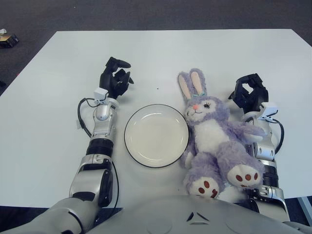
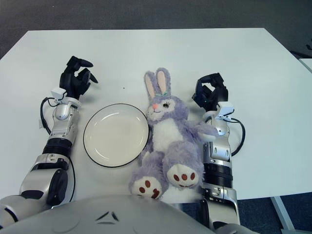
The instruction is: Put the doll into the plate.
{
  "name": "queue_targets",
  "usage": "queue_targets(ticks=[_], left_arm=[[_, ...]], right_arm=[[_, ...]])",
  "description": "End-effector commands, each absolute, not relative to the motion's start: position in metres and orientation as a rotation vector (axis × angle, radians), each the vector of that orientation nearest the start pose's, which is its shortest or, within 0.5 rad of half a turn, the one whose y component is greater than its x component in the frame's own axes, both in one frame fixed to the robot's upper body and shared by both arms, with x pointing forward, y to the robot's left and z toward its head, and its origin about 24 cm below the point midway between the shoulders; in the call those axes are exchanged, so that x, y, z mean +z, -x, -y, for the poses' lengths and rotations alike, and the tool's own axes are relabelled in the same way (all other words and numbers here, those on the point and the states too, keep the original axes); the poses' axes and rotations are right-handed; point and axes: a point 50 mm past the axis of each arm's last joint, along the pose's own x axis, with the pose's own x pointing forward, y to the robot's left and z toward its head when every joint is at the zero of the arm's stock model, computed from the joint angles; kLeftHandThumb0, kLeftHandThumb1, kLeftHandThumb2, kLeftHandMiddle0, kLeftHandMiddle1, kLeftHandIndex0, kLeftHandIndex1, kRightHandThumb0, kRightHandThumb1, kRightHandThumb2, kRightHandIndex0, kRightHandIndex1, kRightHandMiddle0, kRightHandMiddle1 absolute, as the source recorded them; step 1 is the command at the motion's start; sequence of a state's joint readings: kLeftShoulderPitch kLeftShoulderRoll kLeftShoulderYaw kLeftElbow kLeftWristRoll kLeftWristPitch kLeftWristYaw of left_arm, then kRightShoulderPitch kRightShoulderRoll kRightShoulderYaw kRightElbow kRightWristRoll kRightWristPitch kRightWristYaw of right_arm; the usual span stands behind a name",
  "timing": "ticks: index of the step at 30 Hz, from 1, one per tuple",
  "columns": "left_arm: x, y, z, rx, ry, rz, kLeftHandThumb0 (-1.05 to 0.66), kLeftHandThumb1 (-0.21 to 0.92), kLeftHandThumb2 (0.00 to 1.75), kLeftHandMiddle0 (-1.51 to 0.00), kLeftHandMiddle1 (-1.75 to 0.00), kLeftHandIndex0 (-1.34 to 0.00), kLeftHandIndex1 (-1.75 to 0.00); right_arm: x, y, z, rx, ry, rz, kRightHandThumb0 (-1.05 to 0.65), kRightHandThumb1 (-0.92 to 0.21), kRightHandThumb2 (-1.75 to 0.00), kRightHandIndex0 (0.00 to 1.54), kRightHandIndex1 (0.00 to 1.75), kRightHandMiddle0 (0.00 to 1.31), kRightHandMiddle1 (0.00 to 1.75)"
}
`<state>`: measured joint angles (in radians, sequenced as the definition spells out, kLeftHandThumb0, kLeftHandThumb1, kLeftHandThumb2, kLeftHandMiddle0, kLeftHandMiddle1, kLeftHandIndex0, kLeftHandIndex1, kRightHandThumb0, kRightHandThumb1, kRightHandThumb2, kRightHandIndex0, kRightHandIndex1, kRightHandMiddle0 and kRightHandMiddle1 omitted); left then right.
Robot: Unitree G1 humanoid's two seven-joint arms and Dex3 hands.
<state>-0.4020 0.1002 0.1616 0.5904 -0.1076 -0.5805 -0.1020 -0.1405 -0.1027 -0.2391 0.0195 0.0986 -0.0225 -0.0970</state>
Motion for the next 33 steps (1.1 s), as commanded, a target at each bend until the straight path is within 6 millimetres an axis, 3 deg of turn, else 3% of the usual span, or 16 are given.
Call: queue_targets(ticks=[1, 33], left_arm=[[0.0455, -0.3036, -0.1876, 0.028, 0.014, 0.282, -0.36, 0.92, 0.30, -0.79, -1.71, -0.44, -1.50], [0.0458, -0.3060, -0.1878, 0.039, 0.021, 0.282, -0.36, 0.92, 0.30, -0.78, -1.70, -0.44, -1.50]], right_arm=[[0.0820, -0.2721, 0.2225, -0.305, -0.017, 0.164, -0.38, -0.69, -0.82, 0.78, 1.75, 0.34, 1.75], [0.0771, -0.2693, 0.2298, -0.317, -0.007, 0.151, -0.38, -0.70, -0.81, 0.78, 1.75, 0.34, 1.75]])
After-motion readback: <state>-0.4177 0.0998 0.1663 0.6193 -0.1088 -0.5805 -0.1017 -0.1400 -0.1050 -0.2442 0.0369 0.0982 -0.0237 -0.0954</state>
